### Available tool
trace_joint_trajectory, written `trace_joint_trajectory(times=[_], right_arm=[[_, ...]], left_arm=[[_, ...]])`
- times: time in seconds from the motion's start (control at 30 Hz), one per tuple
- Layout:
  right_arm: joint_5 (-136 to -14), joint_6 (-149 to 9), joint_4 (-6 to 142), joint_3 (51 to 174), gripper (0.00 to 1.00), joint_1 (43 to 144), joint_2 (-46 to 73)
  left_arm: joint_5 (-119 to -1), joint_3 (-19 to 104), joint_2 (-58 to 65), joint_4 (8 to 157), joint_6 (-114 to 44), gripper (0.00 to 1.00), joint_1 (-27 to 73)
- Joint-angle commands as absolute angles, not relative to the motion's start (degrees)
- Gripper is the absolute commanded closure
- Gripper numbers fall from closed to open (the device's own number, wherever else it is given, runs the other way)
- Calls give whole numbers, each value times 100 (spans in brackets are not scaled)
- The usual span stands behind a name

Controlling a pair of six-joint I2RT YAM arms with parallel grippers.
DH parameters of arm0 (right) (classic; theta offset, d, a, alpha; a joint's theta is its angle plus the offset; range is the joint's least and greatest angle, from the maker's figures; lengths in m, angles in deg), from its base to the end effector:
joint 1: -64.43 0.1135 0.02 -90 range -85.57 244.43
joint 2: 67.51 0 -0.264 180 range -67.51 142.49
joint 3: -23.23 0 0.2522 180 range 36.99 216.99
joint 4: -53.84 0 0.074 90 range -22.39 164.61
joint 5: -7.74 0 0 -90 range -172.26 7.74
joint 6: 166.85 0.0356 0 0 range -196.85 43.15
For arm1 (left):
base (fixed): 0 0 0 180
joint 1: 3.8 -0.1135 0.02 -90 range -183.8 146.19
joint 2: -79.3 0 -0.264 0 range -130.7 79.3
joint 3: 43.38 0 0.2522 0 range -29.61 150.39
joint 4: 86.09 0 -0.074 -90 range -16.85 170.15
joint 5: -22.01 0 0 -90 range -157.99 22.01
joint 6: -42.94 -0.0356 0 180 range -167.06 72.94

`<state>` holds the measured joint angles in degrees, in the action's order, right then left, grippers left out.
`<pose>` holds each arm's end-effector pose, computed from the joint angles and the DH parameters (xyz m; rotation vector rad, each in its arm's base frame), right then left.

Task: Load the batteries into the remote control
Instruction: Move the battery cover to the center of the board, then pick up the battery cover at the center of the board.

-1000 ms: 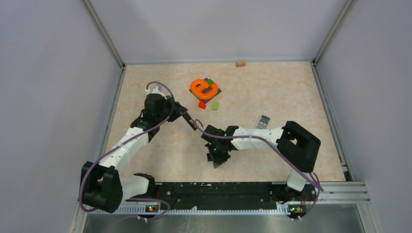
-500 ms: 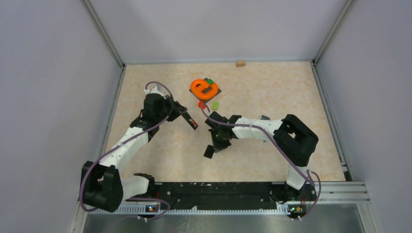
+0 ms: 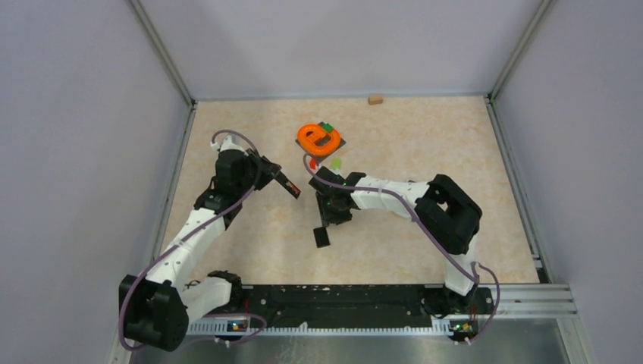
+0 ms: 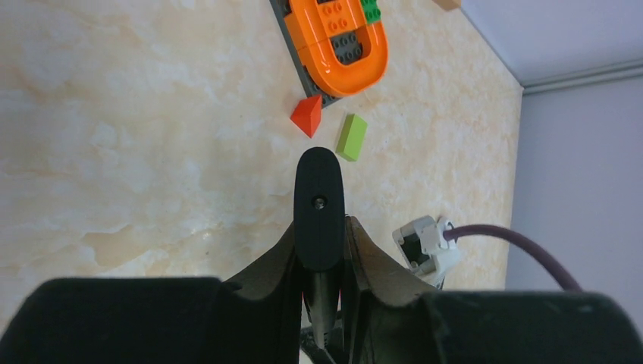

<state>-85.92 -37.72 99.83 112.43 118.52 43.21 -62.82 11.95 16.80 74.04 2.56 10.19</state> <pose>0.2305 0.3145 0.1667 -0.3476 2.7844 0.3438 0.2377 -0.0625 0.2664 -0.5963 2.0482 -0.7700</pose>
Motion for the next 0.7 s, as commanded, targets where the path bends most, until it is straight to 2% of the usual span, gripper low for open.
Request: trace_joint_trajectory(times=[0.0,0.1,0.23,0.37,0.67], right_arm=[[-9283,-3468,10448,11343,51,12317,3822],[-9462,-3235,10549,11316,37,12625,3793],[-9500,-3054,10495,11241,28,12858,3875],[-9466,-3043,10494,11288,27,12905,4049],[-9473,-3276,10647,11502,33,12952,4362]], left_arm=[[-7127,1125,2109,7301,390,100,982],[-7328,1049,2251,7275,479,100,973],[-7413,1013,2322,7302,514,100,964],[-7489,1020,2316,7255,551,100,956],[-8385,782,2828,6978,795,100,947]])
